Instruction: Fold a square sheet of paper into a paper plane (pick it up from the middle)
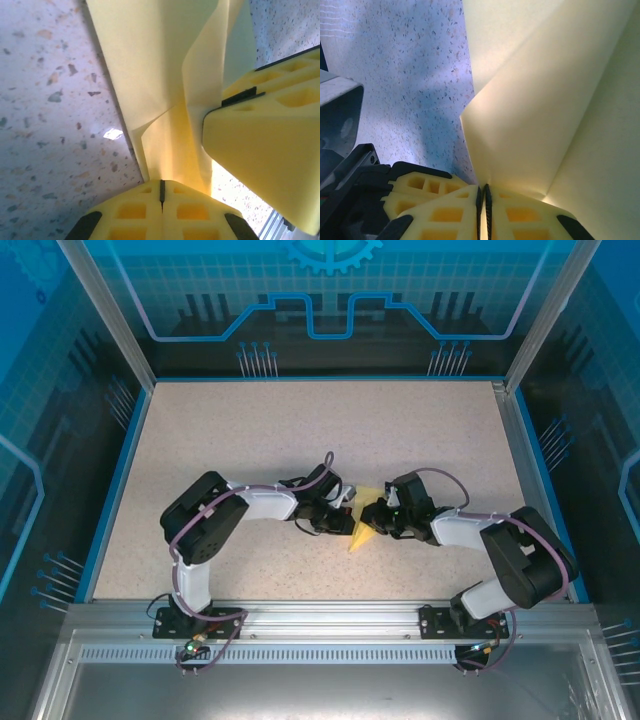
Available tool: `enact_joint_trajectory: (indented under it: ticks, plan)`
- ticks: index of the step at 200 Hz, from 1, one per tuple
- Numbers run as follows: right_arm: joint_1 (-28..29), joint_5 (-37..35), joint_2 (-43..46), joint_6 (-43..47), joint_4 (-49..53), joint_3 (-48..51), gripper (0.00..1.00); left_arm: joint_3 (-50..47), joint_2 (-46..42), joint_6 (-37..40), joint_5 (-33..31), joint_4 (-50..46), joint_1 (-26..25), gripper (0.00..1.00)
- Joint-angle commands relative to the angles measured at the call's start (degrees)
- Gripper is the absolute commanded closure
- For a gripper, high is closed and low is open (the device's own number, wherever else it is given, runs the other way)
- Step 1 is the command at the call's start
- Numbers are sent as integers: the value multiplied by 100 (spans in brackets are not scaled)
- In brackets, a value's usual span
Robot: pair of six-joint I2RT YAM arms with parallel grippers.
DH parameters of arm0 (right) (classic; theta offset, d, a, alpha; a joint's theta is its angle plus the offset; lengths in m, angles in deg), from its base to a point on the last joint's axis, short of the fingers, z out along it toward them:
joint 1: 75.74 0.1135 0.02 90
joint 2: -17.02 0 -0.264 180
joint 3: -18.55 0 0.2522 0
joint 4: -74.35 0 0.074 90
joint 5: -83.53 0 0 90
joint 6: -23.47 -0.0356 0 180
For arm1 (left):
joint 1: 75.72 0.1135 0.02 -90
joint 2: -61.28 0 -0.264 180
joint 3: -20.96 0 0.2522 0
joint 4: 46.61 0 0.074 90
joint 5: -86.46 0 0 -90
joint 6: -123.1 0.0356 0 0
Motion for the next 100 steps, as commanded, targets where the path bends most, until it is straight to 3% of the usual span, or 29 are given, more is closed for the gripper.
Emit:
enact_joint_trajectory:
  ticks: [1, 100]
  plan:
    - [82, 70, -140, 124, 100, -130, 87, -100, -236, -67, 63, -144, 93, 100]
    - [136, 105, -292, 197, 166, -279, 87, -60, -317, -51, 123, -195, 247, 100]
